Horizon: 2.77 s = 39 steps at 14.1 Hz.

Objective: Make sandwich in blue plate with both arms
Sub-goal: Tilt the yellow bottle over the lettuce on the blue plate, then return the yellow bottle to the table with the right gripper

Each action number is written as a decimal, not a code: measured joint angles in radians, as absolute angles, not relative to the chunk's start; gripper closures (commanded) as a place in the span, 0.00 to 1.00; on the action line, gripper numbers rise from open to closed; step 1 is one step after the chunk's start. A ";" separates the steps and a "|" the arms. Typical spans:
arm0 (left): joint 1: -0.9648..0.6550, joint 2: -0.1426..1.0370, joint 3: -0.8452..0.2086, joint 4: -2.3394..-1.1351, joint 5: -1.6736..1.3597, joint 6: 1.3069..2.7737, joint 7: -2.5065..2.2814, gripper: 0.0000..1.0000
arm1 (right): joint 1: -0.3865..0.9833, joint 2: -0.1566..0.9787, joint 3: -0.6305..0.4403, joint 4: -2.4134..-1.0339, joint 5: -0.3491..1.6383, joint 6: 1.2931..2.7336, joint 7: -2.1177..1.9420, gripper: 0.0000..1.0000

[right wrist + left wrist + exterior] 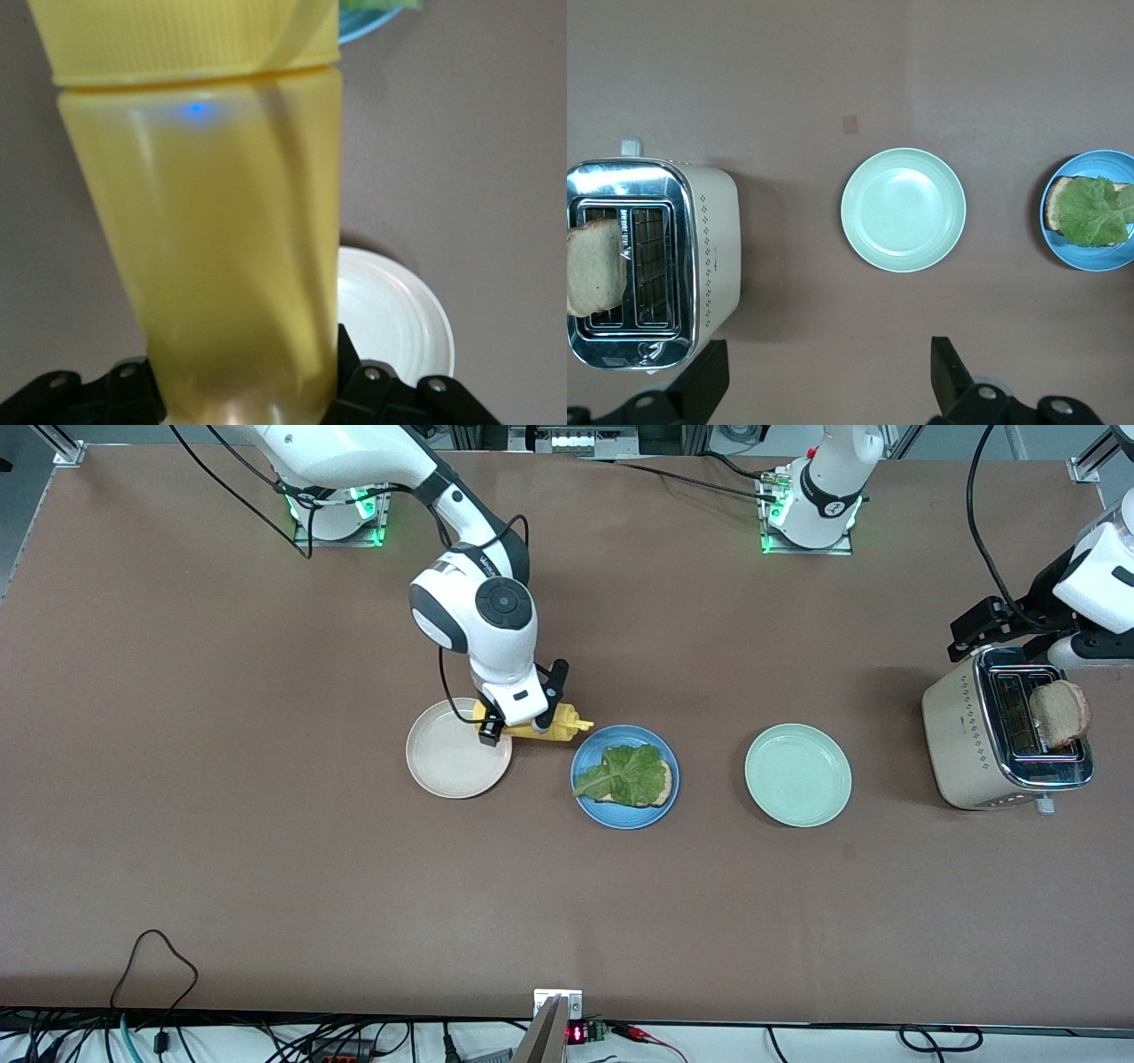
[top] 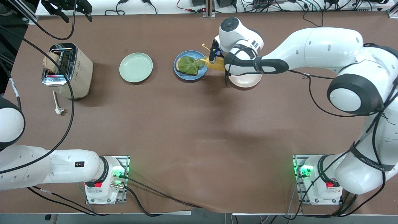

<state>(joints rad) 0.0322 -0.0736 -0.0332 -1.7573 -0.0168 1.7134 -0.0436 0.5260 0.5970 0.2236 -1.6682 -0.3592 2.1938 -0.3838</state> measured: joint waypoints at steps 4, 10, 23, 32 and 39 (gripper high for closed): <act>0.032 -0.070 -0.032 -1.757 -0.017 1.713 -0.044 0.00 | 0.544 0.611 0.204 -1.649 -0.385 2.194 -0.364 1.00; 0.031 -0.062 -0.035 -1.758 -0.017 1.711 -0.038 0.00 | 0.421 0.457 0.194 -1.699 -0.354 2.160 -0.458 1.00; 0.345 0.305 0.015 -1.569 -0.016 1.726 0.187 0.00 | -0.273 0.178 0.212 -1.932 0.302 2.019 -1.694 1.00; 0.397 0.414 0.010 -1.531 0.085 1.726 0.430 0.00 | -0.597 0.417 0.213 -1.993 0.708 1.978 -2.403 1.00; 0.460 0.474 0.009 -1.533 0.026 1.720 0.517 0.77 | -0.718 0.629 0.250 -1.983 0.800 1.931 -2.531 1.00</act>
<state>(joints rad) 0.4599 0.4738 0.0091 -1.5331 0.0255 1.7198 0.5172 -0.7179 0.6287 0.2504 -1.9831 0.8003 1.9315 -2.5305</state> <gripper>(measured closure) 0.300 0.335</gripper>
